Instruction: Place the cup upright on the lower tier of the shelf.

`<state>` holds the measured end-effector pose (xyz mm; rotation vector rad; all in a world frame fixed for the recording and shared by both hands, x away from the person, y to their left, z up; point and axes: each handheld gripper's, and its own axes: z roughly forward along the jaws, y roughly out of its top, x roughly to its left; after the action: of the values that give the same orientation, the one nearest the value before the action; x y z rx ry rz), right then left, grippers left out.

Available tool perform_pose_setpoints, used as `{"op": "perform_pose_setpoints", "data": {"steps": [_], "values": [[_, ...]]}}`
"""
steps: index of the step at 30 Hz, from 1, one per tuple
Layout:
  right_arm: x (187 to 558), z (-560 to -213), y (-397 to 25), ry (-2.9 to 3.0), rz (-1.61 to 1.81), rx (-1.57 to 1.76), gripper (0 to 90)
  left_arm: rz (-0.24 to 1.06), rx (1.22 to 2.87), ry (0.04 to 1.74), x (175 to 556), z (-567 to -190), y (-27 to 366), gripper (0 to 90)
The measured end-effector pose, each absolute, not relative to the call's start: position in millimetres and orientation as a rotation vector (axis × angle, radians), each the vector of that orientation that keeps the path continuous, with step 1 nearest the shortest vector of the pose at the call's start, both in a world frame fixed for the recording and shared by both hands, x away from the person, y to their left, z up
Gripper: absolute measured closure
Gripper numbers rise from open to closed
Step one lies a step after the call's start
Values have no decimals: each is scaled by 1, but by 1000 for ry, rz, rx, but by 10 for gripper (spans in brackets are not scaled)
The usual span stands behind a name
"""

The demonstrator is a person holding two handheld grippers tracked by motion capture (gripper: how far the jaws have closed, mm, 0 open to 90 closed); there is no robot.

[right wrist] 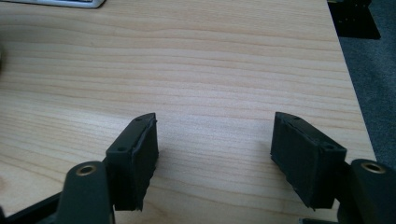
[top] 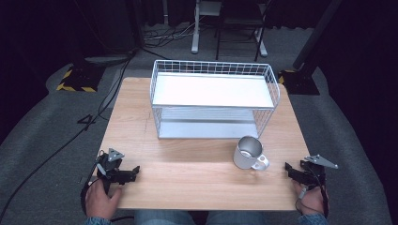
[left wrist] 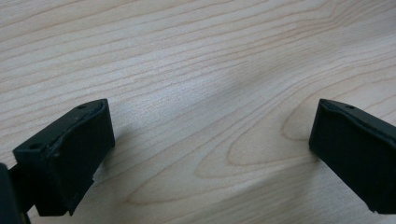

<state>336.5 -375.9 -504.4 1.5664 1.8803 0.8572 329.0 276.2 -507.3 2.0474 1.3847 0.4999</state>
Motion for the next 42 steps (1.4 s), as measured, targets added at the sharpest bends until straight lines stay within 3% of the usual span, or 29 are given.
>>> {"op": "perform_pose_setpoints", "data": {"steps": [30,42], "values": [[331,-503,-374,1881,882,1521,354,500,2047,1385,329,-507,276,4],[315,-476,-357,1982,1134,1364,377,500,2047,1385,329,-507,276,4]]}}
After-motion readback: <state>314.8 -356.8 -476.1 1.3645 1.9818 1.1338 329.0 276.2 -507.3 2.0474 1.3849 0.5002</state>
